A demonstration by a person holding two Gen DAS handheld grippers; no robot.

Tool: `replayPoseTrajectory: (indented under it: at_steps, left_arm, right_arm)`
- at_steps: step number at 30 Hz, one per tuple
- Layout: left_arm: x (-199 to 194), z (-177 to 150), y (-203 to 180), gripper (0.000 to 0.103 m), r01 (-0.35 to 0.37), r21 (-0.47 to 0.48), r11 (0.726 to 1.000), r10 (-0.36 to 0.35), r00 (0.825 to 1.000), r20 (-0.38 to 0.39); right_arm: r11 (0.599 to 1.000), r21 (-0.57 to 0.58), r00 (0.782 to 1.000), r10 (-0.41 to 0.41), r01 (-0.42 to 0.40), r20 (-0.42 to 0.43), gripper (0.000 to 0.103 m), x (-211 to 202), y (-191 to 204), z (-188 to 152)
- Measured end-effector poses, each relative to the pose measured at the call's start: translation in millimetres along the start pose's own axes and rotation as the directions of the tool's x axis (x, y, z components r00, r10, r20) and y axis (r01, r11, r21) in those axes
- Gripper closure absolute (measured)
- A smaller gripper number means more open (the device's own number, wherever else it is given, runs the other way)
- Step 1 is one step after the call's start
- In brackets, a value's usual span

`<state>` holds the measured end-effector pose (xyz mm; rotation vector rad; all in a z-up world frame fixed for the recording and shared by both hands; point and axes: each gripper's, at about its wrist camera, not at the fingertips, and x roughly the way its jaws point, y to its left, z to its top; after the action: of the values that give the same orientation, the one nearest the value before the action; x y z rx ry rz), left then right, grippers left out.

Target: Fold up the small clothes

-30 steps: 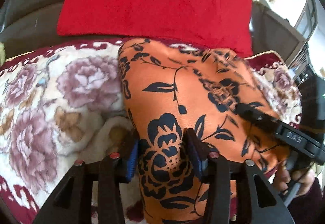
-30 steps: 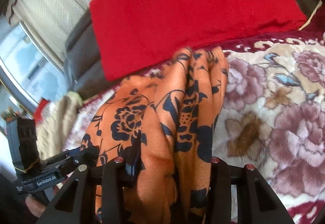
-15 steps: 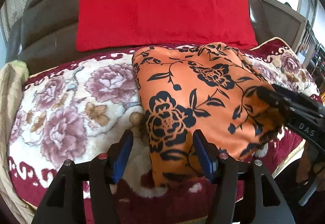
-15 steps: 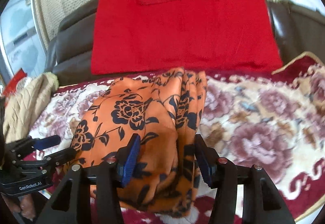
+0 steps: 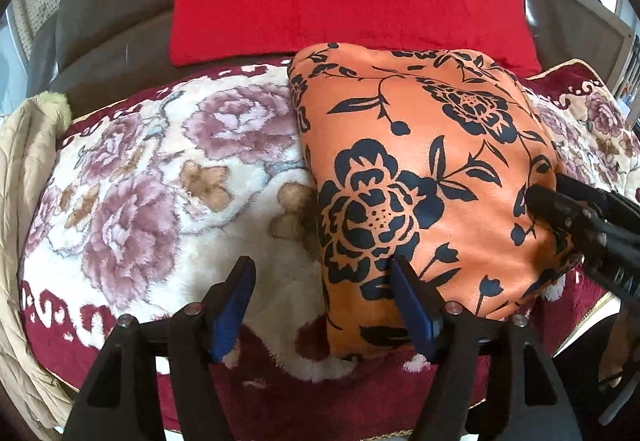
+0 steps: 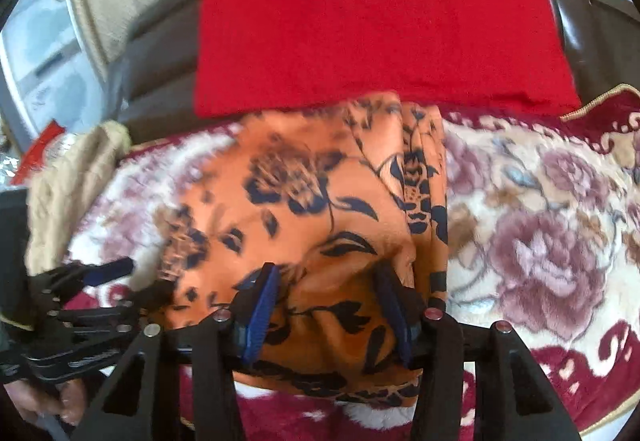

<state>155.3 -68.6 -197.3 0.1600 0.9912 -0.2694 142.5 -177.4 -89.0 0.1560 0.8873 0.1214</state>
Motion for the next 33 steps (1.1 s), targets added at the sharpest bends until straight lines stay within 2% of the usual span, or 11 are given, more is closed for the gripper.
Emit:
replayPoseTrajectory:
  at_steps: [3,6,8,12,17,20,25,30,33]
  left_arm:
    - [-11,1,0,0.032,-0.017,0.005,1.0,0.017,1.0,0.013]
    - [-37,3,3,0.032,-0.049,-0.001,0.999,0.049,0.997,0.067]
    - [-57,6,5,0.031,-0.093,-0.009,0.996,0.094,0.99,0.104]
    - [-103,8,8,0.023,-0.166,-0.035,0.986,0.169,0.963,0.208]
    - [-156,11,12,0.012,-0.162,-0.093,0.982,0.184,0.929,0.322]
    - [-182,11,14,0.012,-0.165,-0.124,0.979,0.2,0.905,0.376]
    - [-217,6,11,0.012,-0.163,-0.152,0.975,0.213,0.881,0.421]
    - [-253,-2,8,0.012,-0.184,-0.186,0.965,0.254,0.836,0.486]
    - [-272,-4,9,0.012,-0.169,-0.192,0.967,0.246,0.818,0.521]
  right_arm:
    - [0.993,-0.094,0.998,-0.068,0.068,0.004,0.049,-6,15,0]
    - [0.992,-0.097,0.996,-0.082,0.085,0.033,0.049,-22,22,2]
    - [0.988,-0.103,0.992,-0.109,0.115,0.066,0.049,-38,24,5]
    - [0.975,-0.138,0.974,-0.149,0.174,0.173,0.048,-78,35,11]
    - [0.963,-0.156,0.952,-0.176,0.219,0.251,0.048,-122,47,16]
    - [0.961,-0.151,0.944,-0.186,0.233,0.273,0.048,-142,51,18]
    - [0.958,-0.124,0.928,-0.209,0.257,0.308,0.046,-173,57,16]
    - [0.963,-0.08,0.918,-0.216,0.256,0.334,0.045,-199,58,16]
    - [0.964,-0.063,0.909,-0.219,0.257,0.355,0.044,-216,62,16]
